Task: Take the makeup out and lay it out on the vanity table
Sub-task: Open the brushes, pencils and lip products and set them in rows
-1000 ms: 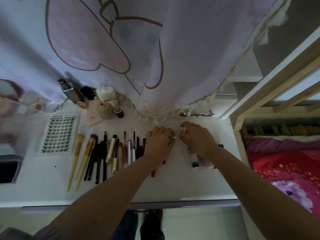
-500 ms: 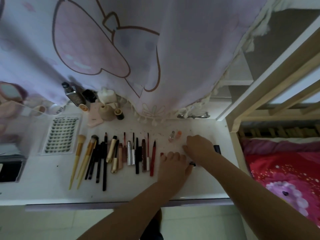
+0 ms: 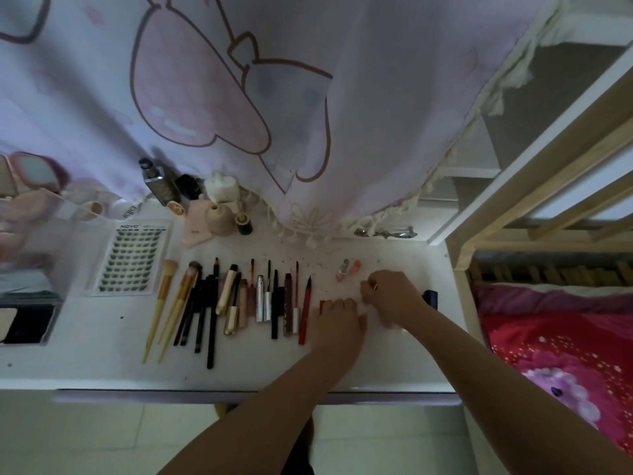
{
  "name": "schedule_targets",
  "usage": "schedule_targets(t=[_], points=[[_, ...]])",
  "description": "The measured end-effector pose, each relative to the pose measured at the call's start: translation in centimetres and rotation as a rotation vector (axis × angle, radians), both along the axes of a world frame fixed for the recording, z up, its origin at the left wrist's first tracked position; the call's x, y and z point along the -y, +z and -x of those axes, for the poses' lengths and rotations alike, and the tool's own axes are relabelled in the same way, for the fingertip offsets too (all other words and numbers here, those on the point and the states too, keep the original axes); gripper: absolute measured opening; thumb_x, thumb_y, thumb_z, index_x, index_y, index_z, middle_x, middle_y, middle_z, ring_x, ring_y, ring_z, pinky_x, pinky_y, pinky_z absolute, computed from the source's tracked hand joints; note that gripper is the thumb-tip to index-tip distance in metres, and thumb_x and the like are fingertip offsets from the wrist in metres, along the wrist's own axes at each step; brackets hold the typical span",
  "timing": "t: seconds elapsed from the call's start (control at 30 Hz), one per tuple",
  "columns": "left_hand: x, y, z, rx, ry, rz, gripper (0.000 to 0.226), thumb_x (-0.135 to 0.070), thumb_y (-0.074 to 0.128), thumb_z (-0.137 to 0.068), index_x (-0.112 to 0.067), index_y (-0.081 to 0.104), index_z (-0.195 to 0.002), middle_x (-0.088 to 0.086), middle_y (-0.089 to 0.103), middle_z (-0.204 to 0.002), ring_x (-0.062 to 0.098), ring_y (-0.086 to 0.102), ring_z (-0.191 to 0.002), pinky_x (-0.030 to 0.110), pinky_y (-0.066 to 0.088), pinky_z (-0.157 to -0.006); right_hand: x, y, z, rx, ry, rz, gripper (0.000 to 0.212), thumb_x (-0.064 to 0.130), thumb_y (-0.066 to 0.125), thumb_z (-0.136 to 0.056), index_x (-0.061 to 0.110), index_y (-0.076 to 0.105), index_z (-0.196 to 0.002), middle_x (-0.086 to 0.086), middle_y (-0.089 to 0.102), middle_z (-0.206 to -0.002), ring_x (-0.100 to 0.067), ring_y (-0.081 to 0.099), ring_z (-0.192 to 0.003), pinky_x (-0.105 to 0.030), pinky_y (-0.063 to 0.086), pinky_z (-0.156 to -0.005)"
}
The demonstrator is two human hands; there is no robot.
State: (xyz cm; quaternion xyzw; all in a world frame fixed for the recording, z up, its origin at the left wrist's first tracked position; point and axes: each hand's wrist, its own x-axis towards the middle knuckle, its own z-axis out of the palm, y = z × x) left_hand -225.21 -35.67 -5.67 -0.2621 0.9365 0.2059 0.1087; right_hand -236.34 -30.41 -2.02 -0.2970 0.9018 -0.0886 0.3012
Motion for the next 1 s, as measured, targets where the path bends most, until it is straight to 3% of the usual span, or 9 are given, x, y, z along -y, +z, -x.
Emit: schedule_targets(t=[0.17, 0.3, 0.37, 0.47, 0.53, 0.6, 0.8, 0.9, 1.0], points=[[2.2, 3.0, -2.6, -0.123, -0.053, -0.221, 0.032, -0.037, 0.028, -0.101, -0.016, 0.045, -0.119, 0.001, 0.059, -0.098, 0.015, 0.056, -0.082, 0.028, 0.047, -0.072, -0.2, 2.9, -1.6, 0.127, 0.007, 0.072, 0.044, 0.047, 0.040, -0.096, 0.014, 0.050, -0.070, 0.001, 0.048, -0.063, -0.011, 0.046, -0.056, -0.022, 0.038, -0.056], [4.3, 7.0, -3.6, -0.210, -0.161, -0.257, 0.033, -0.035, 0.030, -0.101, -0.014, 0.042, -0.123, 0.006, 0.059, -0.090, 0.021, 0.055, -0.072, 0.031, 0.040, -0.063, -0.7, 6.8, -3.0, 0.332, -0.118, 0.394, 0.035, 0.039, 0.045, -0.097, 0.017, 0.051, -0.070, 0.000, 0.046, -0.062, -0.012, 0.041, -0.054, -0.023, 0.035, -0.051], [5.3, 8.6, -3.7, -0.241, -0.200, -0.311, 0.022, -0.032, 0.032, -0.101, -0.015, 0.045, -0.108, 0.005, 0.055, -0.081, 0.018, 0.047, -0.064, 0.029, 0.033, -0.059, -0.9, 8.3, -3.8, 0.433, -0.180, 0.533, 0.032, 0.034, 0.046, -0.097, 0.016, 0.050, -0.071, 0.001, 0.042, -0.058, -0.012, 0.036, -0.051, -0.024, 0.031, -0.049], [5.9, 10.3, -4.2, -0.320, -0.192, -0.405, 0.019, -0.029, 0.033, -0.101, -0.017, 0.041, -0.089, -0.004, 0.044, -0.068, 0.012, 0.042, -0.059, 0.025, 0.032, -0.057, -0.9, 9.6, -4.5, 0.398, -0.101, 0.622, 0.026, 0.026, 0.047, -0.098, 0.015, 0.049, -0.075, 0.004, 0.042, -0.058, -0.007, 0.037, -0.051, -0.023, 0.035, -0.051], [6.2, 11.1, -4.8, -0.334, -0.194, -0.426, 0.020, -0.027, 0.034, -0.101, -0.015, 0.042, -0.087, -0.007, 0.041, -0.066, 0.005, 0.039, -0.058, 0.014, 0.031, -0.052, -1.0, 10.2, -4.5, 0.407, -0.025, 0.629, 0.021, 0.024, 0.046, -0.098, 0.015, 0.051, -0.080, 0.004, 0.045, -0.060, -0.005, 0.040, -0.052, -0.022, 0.038, -0.053], [6.5, 11.6, -5.4, -0.315, -0.221, -0.409, 0.019, -0.027, 0.034, -0.101, -0.014, 0.043, -0.090, -0.009, 0.041, -0.067, 0.002, 0.038, -0.058, 0.013, 0.031, -0.053, -1.2, 10.9, -4.5, 0.447, 0.044, 0.589, 0.018, 0.026, 0.046, -0.098, 0.013, 0.054, -0.089, 0.001, 0.050, -0.063, -0.008, 0.044, -0.055, -0.021, 0.039, -0.053], [7.0, 12.9, -5.9, -0.280, -0.279, -0.315, 0.014, -0.032, 0.035, -0.100, -0.024, 0.040, -0.090, -0.006, 0.045, -0.069, 0.009, 0.042, -0.059, 0.031, 0.038, -0.062, -1.4, 13.2, -4.5, 0.391, 0.091, 0.427, 0.033, 0.039, 0.040, -0.099, 0.021, 0.057, -0.077, 0.006, 0.054, -0.059, -0.008, 0.045, -0.051, -0.023, 0.040, -0.056], [7.2, 13.6, -6.1, -0.267, -0.287, -0.297, 0.013, -0.033, 0.034, -0.100, -0.025, 0.039, -0.091, -0.007, 0.045, -0.070, 0.008, 0.043, -0.060, 0.028, 0.037, -0.060, -1.8, 14.2, -4.5, 0.425, 0.124, 0.442, 0.011, 0.032, 0.050, -0.096, 0.026, 0.059, -0.100, 0.006, 0.063, -0.082, -0.006, 0.059, -0.072, -0.020, 0.047, -0.061], [7.3, 14.2, -6.3, -0.269, -0.330, -0.226, 0.011, -0.035, 0.033, -0.100, -0.027, 0.037, -0.093, -0.010, 0.044, -0.069, 0.007, 0.042, -0.060, 0.029, 0.038, -0.061, -2.0, 14.8, -4.9, 0.477, 0.050, 0.412, 0.022, 0.045, 0.045, -0.095, 0.029, 0.057, -0.105, 0.003, 0.068, -0.091, -0.011, 0.064, -0.080, -0.027, 0.052, -0.067]])
